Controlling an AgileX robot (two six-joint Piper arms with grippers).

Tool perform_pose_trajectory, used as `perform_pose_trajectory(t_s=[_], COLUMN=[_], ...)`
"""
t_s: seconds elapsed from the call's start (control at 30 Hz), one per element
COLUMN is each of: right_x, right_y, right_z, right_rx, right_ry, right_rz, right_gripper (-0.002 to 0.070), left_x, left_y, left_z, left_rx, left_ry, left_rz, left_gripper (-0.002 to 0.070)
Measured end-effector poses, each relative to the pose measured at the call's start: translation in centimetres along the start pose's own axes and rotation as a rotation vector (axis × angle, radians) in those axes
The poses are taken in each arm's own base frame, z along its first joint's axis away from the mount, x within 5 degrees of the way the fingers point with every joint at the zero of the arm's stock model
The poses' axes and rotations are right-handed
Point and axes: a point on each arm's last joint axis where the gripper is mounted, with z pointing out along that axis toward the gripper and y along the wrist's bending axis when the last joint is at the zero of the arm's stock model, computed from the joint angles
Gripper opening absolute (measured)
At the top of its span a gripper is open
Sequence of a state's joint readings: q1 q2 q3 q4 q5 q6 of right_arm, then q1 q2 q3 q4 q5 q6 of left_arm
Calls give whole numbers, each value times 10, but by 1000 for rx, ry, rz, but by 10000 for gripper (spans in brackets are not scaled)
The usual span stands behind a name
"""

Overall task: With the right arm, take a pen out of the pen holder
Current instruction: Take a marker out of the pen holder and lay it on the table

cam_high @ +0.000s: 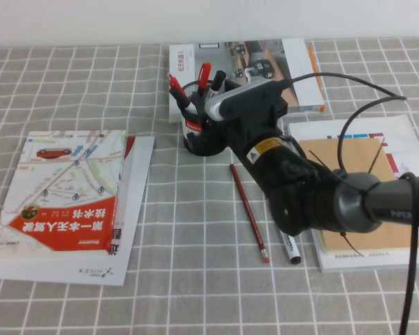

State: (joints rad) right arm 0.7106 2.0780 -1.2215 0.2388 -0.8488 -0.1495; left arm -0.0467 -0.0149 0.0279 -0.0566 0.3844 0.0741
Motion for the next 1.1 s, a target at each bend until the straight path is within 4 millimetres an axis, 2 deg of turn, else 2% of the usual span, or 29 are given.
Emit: perform_pose_trajectory(t_s=[0.23, 0.63, 0.97, 1.1], right_x=[8, 25, 15, 23], right_y=[-6, -7, -6, -8], right_z=[12, 15, 23, 27], right_rx=[12, 13, 10, 16], right_ry=[14, 63, 42, 65], right_rz=[-1, -5, 2, 3], right_gripper=[388, 386, 386, 386], left_x=[0, 0, 0, 0], left_y=[0, 0, 0, 0], left_z=[0, 0, 0, 0], left_rx=[0, 0, 0, 0], left_ry=[0, 0, 0, 0], left_rz=[0, 0, 0, 0], left_gripper=[-3, -3, -3, -3])
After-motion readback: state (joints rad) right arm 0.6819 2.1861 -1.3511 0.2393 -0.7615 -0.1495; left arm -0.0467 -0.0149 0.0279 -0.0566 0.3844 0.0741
